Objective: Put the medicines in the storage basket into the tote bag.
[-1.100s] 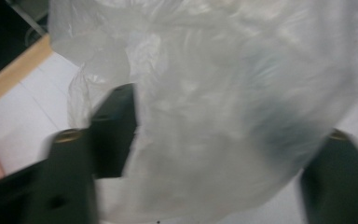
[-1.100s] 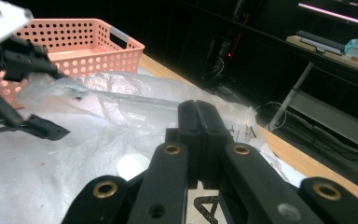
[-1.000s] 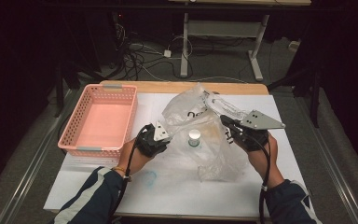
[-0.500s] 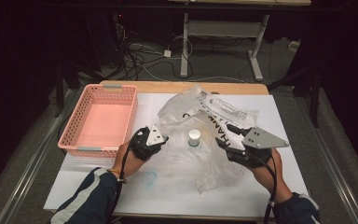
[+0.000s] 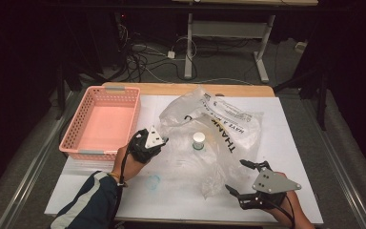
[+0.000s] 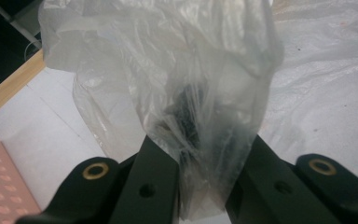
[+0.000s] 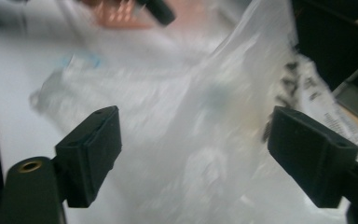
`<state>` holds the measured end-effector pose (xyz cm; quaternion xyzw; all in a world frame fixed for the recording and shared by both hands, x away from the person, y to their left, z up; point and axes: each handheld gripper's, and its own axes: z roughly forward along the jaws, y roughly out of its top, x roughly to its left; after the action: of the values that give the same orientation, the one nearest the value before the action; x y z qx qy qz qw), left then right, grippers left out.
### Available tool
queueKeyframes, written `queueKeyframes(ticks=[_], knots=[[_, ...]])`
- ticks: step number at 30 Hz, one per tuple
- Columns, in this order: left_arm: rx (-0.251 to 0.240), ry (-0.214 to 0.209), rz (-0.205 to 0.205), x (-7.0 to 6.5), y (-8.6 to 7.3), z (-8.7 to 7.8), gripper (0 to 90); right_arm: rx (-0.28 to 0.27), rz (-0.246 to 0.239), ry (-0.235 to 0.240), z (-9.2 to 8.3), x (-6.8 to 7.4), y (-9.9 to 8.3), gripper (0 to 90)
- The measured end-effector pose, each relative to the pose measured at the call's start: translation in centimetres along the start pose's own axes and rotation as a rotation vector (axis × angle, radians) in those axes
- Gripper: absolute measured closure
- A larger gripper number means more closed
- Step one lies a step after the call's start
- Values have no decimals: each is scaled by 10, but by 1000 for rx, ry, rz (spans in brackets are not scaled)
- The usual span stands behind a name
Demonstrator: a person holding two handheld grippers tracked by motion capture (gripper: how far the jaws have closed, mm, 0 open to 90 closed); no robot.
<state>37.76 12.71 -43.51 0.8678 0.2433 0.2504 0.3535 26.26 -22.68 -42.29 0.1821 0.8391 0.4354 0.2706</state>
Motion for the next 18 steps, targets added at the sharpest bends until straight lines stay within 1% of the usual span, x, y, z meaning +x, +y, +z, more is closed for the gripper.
queueKeyframes(ticks=[1,2,4,7,9,11,12,13,14,16,17,18], knots=[[-1,1,-1,0,0,0,878,18,-9,14,3,1,-3,158],[-1,3,-3,0,0,0,878,36,-22,19,6,2,-5,159],[-3,5,-4,1,0,0,878,72,-46,-5,13,2,-9,178],[-6,5,-11,3,0,-1,878,135,-84,-24,23,1,-16,238],[-7,8,-14,4,0,-2,879,162,-90,-19,28,1,-20,288],[-10,10,-20,5,0,-3,879,188,-103,-4,33,1,-24,289],[-11,12,-23,5,0,-3,878,189,-111,9,33,0,-24,276],[-12,13,-26,5,-1,-3,878,177,-101,29,31,0,-24,256],[-15,23,-23,6,-1,-3,874,159,-95,48,29,0,-24,223],[-9,42,-35,5,0,0,770,143,-110,83,24,1,-21,162],[-2,46,-42,5,0,1,697,139,-114,96,23,3,-19,154],[4,44,-47,5,0,3,671,131,-114,115,23,4,-19,151]])
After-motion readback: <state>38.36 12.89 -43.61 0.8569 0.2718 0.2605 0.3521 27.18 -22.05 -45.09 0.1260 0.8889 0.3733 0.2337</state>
